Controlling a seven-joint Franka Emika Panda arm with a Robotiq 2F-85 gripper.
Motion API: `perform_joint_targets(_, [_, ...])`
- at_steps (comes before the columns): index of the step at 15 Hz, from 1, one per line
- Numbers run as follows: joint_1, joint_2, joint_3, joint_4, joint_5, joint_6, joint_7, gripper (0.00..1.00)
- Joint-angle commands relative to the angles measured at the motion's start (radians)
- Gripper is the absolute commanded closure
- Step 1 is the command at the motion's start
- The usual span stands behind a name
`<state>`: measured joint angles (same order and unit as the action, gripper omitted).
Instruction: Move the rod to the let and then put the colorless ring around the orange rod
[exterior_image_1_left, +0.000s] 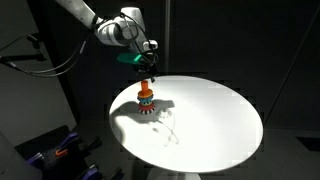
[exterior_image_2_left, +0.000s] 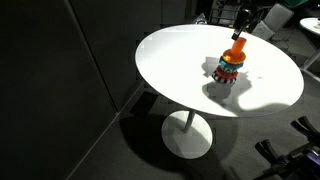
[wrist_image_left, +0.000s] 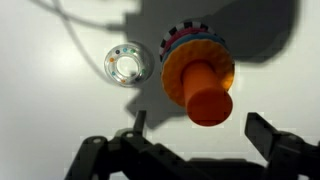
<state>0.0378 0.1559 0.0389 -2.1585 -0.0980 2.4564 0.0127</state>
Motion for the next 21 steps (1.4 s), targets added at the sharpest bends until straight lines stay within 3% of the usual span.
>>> perform_joint_targets(1, [-0.015,-0.033,-0.016,0.000,0.021,-0.010,-0.010,0.00])
perform_joint_targets(14, [-0.083,0.031,-0.078,0.081,0.076,-0.120,-0.011,0.00])
perform_joint_targets(21, [-0.102,0.110,-0.092,0.120,0.100,-0.114,-0.002,0.00])
